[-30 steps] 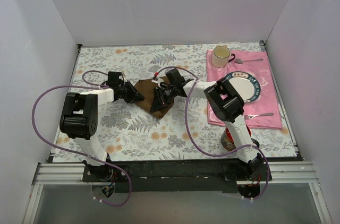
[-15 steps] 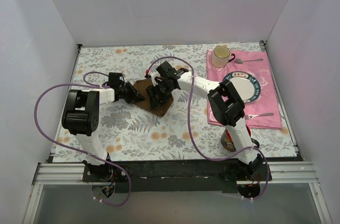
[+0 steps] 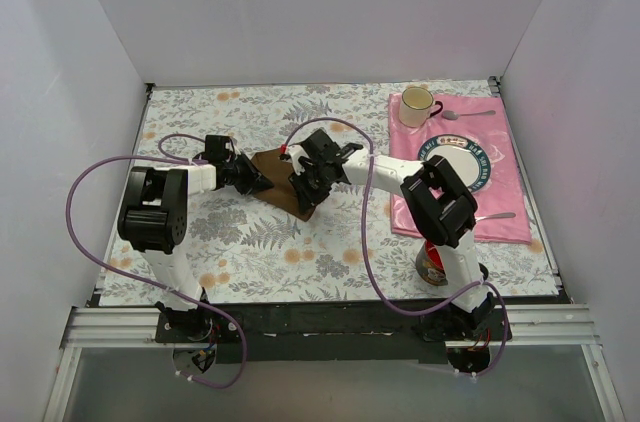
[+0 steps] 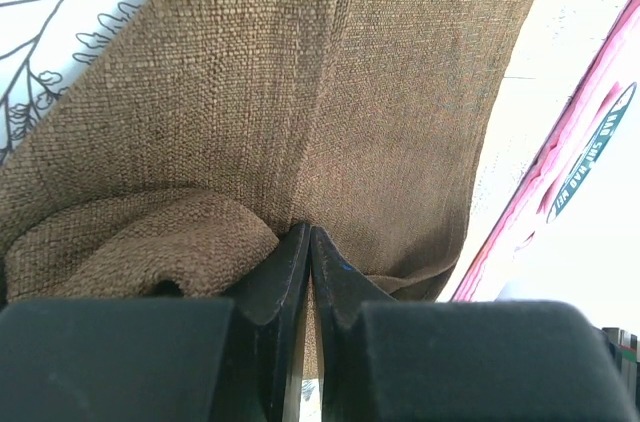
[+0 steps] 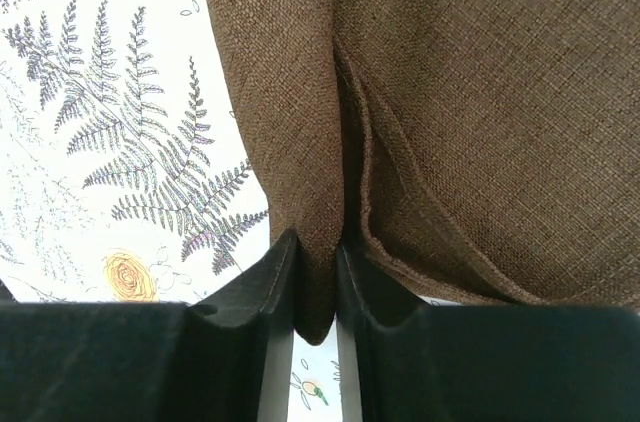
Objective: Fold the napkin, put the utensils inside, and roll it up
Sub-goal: Roll the napkin with the utensil
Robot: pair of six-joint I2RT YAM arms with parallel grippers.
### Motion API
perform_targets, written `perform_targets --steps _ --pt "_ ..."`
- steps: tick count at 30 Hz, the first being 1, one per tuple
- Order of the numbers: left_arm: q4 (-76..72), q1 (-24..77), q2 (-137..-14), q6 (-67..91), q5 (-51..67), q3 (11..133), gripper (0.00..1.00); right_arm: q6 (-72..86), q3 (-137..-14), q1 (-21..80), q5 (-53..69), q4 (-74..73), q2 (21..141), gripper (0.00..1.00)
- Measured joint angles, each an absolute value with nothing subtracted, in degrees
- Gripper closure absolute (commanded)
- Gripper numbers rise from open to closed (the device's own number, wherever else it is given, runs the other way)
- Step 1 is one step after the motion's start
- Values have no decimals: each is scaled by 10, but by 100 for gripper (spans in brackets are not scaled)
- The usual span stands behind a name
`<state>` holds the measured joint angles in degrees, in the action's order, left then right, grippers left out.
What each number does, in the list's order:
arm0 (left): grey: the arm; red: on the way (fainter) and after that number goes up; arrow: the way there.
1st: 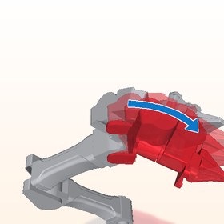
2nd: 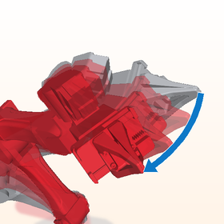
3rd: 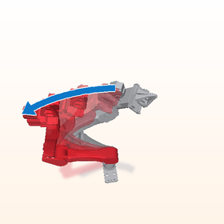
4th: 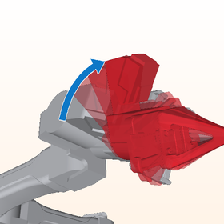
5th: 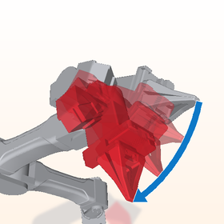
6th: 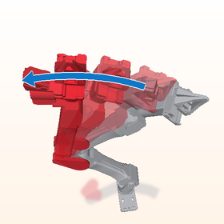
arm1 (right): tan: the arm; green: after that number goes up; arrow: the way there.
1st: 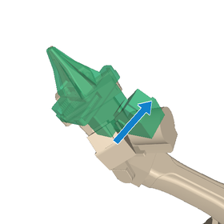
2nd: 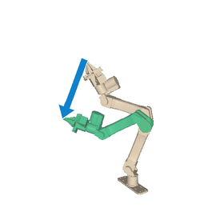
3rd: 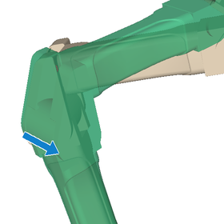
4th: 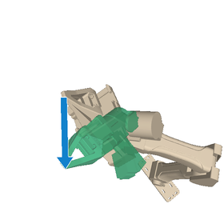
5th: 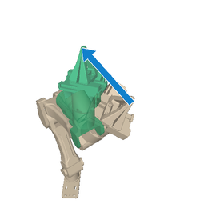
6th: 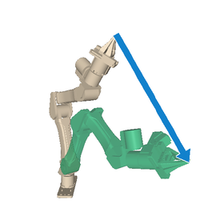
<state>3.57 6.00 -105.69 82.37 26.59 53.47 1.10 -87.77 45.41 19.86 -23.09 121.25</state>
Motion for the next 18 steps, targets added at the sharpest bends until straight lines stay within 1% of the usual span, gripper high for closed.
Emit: perform_targets --steps 1,3,4,7,12,18 --pt "36 60 -1057 823 267 535 95 11 -878 454 199 -231 1213 56" --pt "39 60 -1058 823 267 537 96 10 -884 456 192 -239 1213 42" --pt "40 60 -1058 823 268 538 96 6 -889 459 180 -247 1212 33" --pt "48 59 -1062 822 271 544 96 -15 -910 476 107 -277 1206 22" --pt "63 58 -1067 821 276 554 96 -58 -921 526 1 -294 1188 19" --pt "72 56 -1073 823 283 561 96 -93 -966 575 -52 -279 1204 18"
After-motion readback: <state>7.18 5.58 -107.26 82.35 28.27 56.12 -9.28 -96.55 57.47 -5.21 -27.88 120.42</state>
